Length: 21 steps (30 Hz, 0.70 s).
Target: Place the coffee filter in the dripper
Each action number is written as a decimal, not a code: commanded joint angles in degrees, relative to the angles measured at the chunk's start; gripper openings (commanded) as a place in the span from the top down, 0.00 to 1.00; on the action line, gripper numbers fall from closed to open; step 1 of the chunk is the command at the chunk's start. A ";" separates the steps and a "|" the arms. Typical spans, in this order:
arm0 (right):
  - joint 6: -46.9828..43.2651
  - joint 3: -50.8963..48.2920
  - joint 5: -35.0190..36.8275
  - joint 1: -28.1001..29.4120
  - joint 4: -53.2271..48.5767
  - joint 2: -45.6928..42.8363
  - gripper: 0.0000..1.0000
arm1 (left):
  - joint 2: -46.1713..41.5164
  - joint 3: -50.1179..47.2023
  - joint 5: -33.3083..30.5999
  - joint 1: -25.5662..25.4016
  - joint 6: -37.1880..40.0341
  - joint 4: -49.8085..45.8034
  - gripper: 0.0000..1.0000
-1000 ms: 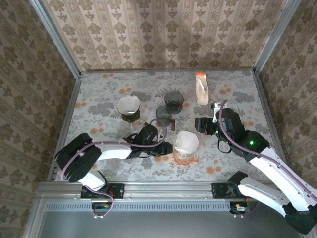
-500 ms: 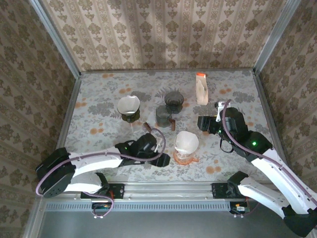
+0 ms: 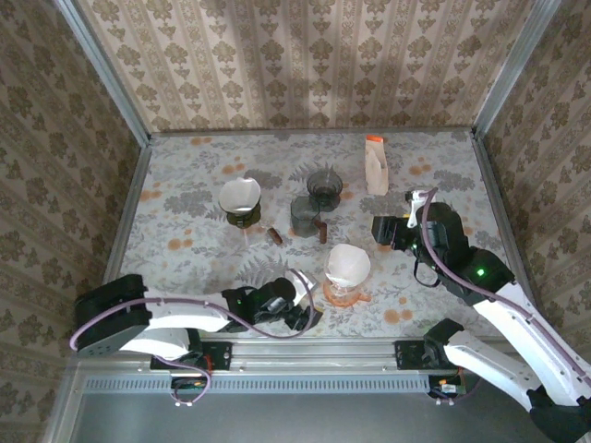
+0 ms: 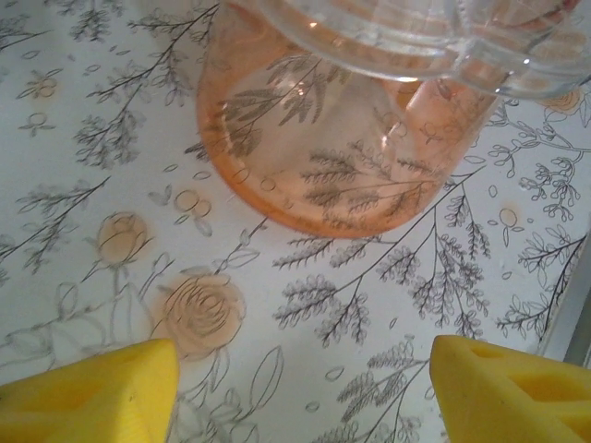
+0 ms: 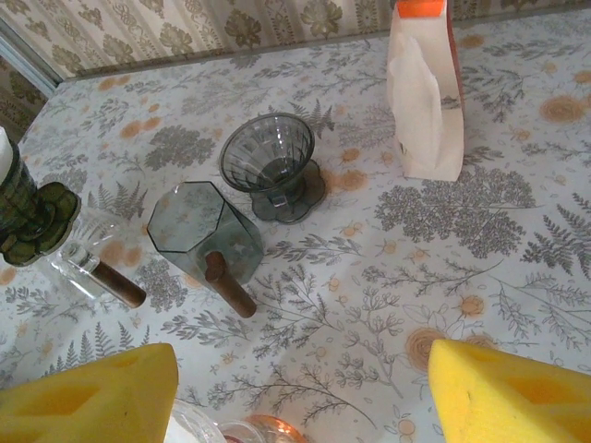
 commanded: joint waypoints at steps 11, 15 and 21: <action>-0.27 2.38 2.32 -0.42 -3.41 -2.55 0.26 | 11.87 2.72 -0.37 -0.58 3.37 16.14 0.31; -0.16 2.34 2.34 -0.48 -3.56 -2.77 0.26 | 14.42 3.69 -0.19 -0.34 3.27 17.58 0.34; -0.53 2.35 2.56 -0.49 -4.00 -3.24 0.26 | 17.11 5.07 0.24 0.29 3.27 19.15 0.38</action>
